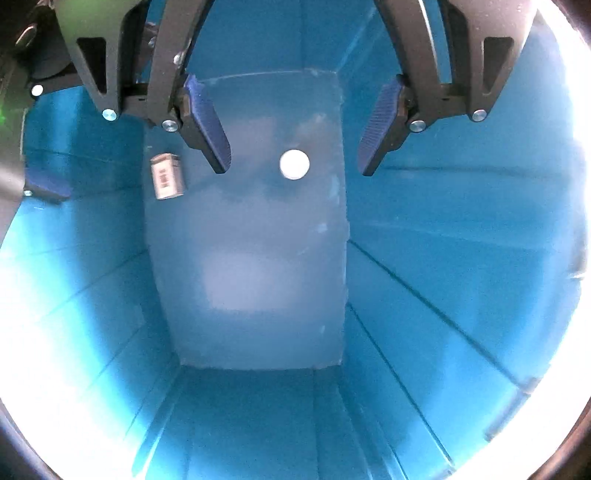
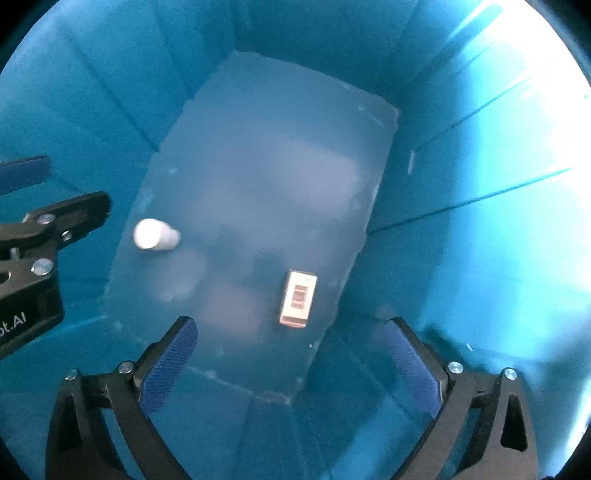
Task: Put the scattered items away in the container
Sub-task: 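Open both tools to drop the bottle and box into the crate, then withdraw both tools from the crate back toward the pile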
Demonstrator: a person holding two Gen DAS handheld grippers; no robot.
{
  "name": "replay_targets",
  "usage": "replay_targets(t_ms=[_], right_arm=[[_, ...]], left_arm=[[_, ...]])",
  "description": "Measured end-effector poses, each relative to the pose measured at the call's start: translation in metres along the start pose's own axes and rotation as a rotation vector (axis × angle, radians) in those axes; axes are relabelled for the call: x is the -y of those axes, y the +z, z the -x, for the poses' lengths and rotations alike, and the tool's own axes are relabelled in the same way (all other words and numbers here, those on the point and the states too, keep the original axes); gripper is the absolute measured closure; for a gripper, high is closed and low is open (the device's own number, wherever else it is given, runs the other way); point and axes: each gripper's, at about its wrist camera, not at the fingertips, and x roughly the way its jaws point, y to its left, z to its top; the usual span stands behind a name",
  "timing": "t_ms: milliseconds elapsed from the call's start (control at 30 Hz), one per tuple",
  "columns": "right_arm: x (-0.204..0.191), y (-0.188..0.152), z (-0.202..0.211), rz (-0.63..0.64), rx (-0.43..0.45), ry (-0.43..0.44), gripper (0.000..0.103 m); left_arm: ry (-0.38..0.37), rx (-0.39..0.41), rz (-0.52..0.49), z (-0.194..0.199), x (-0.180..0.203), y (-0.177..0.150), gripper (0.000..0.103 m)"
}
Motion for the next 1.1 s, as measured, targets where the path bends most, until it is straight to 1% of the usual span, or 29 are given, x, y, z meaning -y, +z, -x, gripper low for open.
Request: replay_targets(t_ms=[67,200,333,367,533,633,700,733,800,900,1000,1100], right_arm=[[-0.003,-0.006,0.019,0.006,0.049,0.017,0.001],[-0.003,-0.03,0.063,-0.002,0.171,0.057,0.001],[-0.003,-0.061,0.102,-0.004,0.297,0.088,0.001],[-0.002,-0.069,0.109,-0.01,0.325,0.091,0.001],[0.01,-0.112,0.134,-0.062,0.462,0.057,0.001],[0.024,-0.142,0.148,-0.109,0.549,0.062,0.001],[0.035,-0.164,0.156,-0.149,0.617,0.054,0.001],[0.041,-0.172,0.16,-0.164,0.64,0.049,0.0],[0.058,-0.2,0.168,-0.211,0.706,0.026,0.0],[0.085,-0.239,0.172,-0.267,0.768,0.014,0.0],[0.117,-0.283,0.171,-0.316,0.793,0.002,0.0],[0.151,-0.326,0.161,-0.364,0.777,-0.023,0.0]], left_arm=[[-0.022,0.066,-0.011,0.027,-0.001,-0.009,0.033],[-0.046,0.229,-0.036,0.076,-0.002,-0.037,0.033],[-0.033,0.364,-0.057,0.116,-0.002,-0.067,0.033],[-0.034,0.383,-0.059,0.121,-0.001,-0.073,0.033],[-0.102,0.48,-0.057,0.152,0.007,-0.103,0.033],[-0.1,0.569,-0.043,0.165,0.018,-0.121,0.033],[-0.11,0.632,-0.046,0.173,0.031,-0.134,0.033],[-0.115,0.653,-0.053,0.176,0.038,-0.139,0.033],[-0.127,0.693,-0.065,0.18,0.057,-0.151,0.032],[-0.144,0.745,-0.078,0.189,0.089,-0.169,0.032],[-0.164,0.789,-0.099,0.194,0.131,-0.191,0.032],[-0.2,0.802,-0.119,0.193,0.176,-0.212,0.032]])
